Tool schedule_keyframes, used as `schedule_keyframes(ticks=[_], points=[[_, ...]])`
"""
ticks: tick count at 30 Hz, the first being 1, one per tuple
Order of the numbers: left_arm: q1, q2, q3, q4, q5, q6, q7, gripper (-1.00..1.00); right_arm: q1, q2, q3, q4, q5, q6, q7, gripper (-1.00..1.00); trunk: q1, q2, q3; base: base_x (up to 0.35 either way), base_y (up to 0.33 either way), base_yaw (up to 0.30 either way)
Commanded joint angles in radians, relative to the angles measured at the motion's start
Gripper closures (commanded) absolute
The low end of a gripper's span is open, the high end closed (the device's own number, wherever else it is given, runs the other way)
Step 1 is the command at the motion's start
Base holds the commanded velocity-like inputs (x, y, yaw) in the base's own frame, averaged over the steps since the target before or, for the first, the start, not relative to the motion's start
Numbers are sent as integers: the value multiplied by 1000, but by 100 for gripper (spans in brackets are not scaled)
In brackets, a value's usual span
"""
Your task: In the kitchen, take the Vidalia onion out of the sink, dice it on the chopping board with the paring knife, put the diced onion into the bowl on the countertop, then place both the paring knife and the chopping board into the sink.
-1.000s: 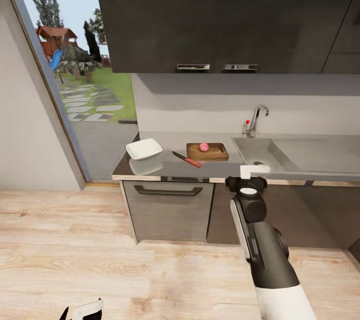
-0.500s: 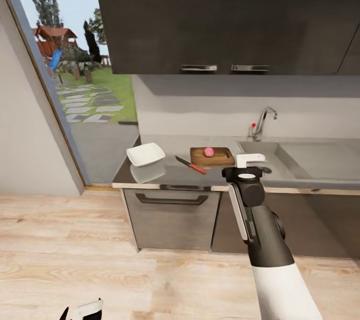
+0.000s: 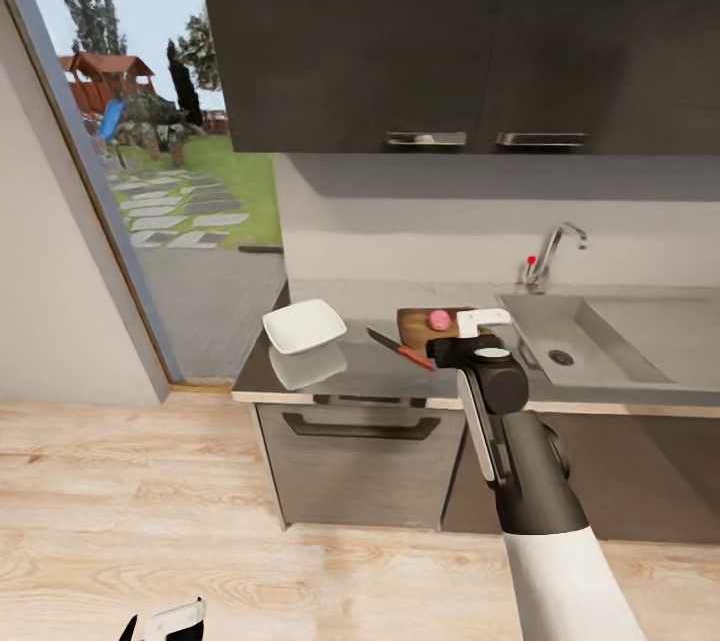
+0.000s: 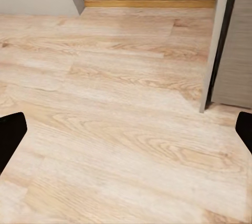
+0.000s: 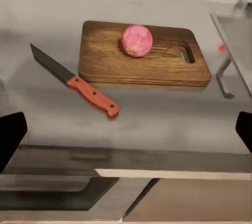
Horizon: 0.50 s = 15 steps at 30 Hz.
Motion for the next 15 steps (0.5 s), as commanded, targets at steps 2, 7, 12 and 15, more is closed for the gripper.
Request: schedule_keyframes(ticks=[2, 7, 12, 15], points=[[-1, 0, -9, 3, 5, -4, 2, -100, -1, 0, 1, -1, 3, 5, 29, -100, 1, -2, -2, 89, 40, 0], [-2, 0, -9, 3, 6, -4, 2, -100, -1, -27, -6, -2, 5, 6, 175, -100, 1, -2, -2, 23, 10, 0], [-2, 0, -10, 3, 6, -4, 2, -100, -1, -72, -12, -2, 7, 6, 295, -100, 1, -2, -2, 4, 2, 0], [-2, 0, -9, 3, 6, 0, 3, -100, -1, -93, -38, -2, 7, 5, 355, -100, 1, -2, -2, 0, 0, 0]])
